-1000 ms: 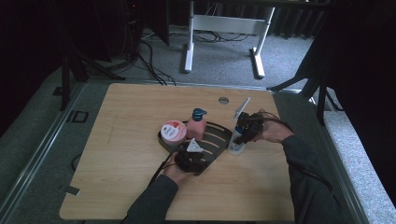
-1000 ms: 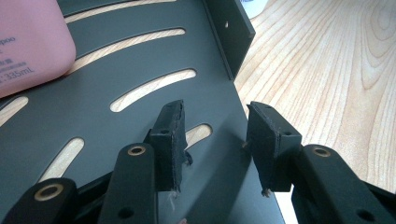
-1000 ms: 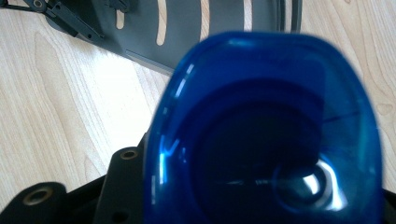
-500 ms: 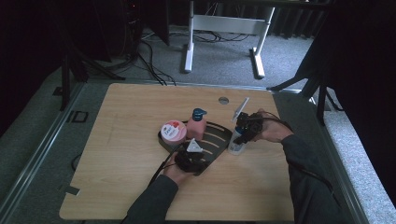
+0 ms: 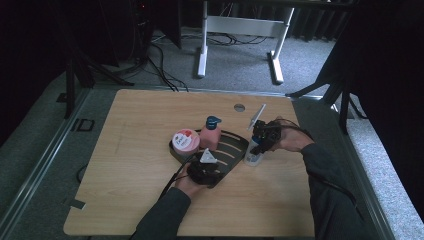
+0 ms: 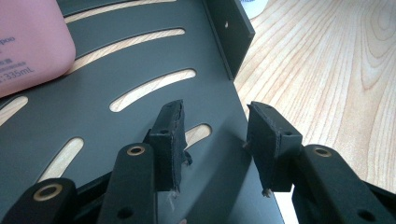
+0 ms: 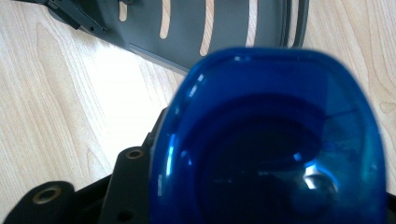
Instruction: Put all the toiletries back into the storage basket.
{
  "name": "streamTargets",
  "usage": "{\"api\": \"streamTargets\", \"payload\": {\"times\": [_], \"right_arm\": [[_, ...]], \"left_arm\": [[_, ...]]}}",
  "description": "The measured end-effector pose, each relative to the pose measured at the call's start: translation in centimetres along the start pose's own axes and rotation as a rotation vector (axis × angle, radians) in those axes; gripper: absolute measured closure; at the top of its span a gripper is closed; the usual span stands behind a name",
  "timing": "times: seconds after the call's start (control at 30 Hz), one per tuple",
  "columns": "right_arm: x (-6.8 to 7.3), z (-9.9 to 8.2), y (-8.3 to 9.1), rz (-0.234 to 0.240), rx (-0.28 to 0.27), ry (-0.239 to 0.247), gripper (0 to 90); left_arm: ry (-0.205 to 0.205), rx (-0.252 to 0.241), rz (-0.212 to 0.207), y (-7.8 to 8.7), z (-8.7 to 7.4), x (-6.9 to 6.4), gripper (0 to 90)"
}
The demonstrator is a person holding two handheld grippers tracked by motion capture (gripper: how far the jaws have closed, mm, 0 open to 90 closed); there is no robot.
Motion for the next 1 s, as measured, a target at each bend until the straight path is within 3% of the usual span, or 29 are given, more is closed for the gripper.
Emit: {"api": "streamTargets", "payload": {"times": [0.6, 1.0], "right_arm": [[0.5, -0.2, 0.1, -0.020, -0.018, 0.036, 55.0], [1.3, -0.1, 0.1, -0.009, -0.026, 0.056, 55.2]], "left_arm": [[0.000, 0.008, 0.010, 0.1, 0.0, -0.2, 54.5], [0.011, 0.002, 0.014, 0.7, -0.3, -0.2, 53.5]]}}
Point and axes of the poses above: each handheld gripper's, and its own axes: y roughly backward along the jaws, z roughly out of its top, x roughly to its left, the point moved 5 cm from there along -y, roughly forward along the jaws, and after that the axes turned 1 degree about -z, right-handed, at the moved point
